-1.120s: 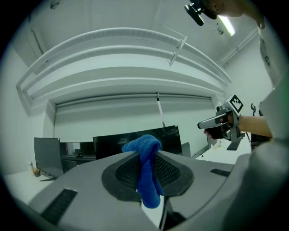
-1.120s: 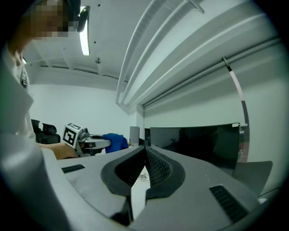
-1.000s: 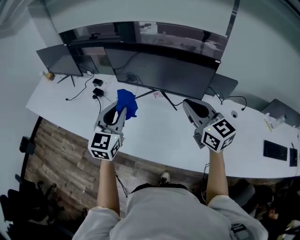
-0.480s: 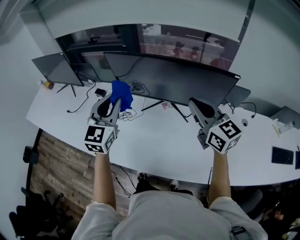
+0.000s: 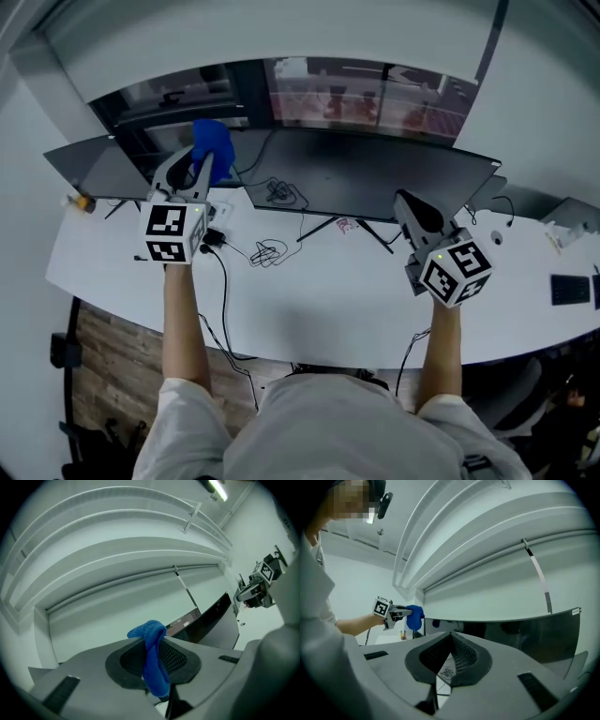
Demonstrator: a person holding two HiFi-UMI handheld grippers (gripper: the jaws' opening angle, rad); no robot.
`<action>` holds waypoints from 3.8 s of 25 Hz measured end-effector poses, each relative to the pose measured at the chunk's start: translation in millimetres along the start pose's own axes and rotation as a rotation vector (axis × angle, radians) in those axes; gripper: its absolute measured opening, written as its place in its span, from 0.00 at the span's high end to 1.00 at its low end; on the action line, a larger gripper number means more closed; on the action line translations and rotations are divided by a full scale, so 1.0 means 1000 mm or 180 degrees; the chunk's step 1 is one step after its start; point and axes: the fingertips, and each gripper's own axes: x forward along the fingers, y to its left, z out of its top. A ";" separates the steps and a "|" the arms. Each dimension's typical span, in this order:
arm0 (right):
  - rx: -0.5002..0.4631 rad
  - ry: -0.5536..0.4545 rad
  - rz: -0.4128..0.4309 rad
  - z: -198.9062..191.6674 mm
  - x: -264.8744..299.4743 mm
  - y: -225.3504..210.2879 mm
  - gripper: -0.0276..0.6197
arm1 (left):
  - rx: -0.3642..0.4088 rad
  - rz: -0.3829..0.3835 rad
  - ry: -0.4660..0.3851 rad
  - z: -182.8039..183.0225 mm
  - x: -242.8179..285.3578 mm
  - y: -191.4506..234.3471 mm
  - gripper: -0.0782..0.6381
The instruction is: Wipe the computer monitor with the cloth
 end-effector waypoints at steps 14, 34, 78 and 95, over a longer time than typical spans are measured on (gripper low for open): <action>-0.0013 0.0084 -0.0416 -0.008 -0.021 -0.010 0.94 | 0.0322 -0.0270 0.0551 -0.032 0.080 0.013 0.78; 0.0053 0.0085 -0.0338 -0.013 -0.110 -0.123 0.94 | 0.0169 -0.0524 0.0602 0.040 0.113 -0.148 0.78; 0.0399 0.0108 -0.0566 -0.041 -0.221 -0.249 0.94 | 0.0326 -0.1953 -0.0171 0.220 0.174 -0.522 0.79; 0.0360 -0.0068 -0.0275 -0.009 -0.069 -0.091 0.94 | -0.0317 -0.0462 -0.0638 0.128 0.065 -0.143 0.78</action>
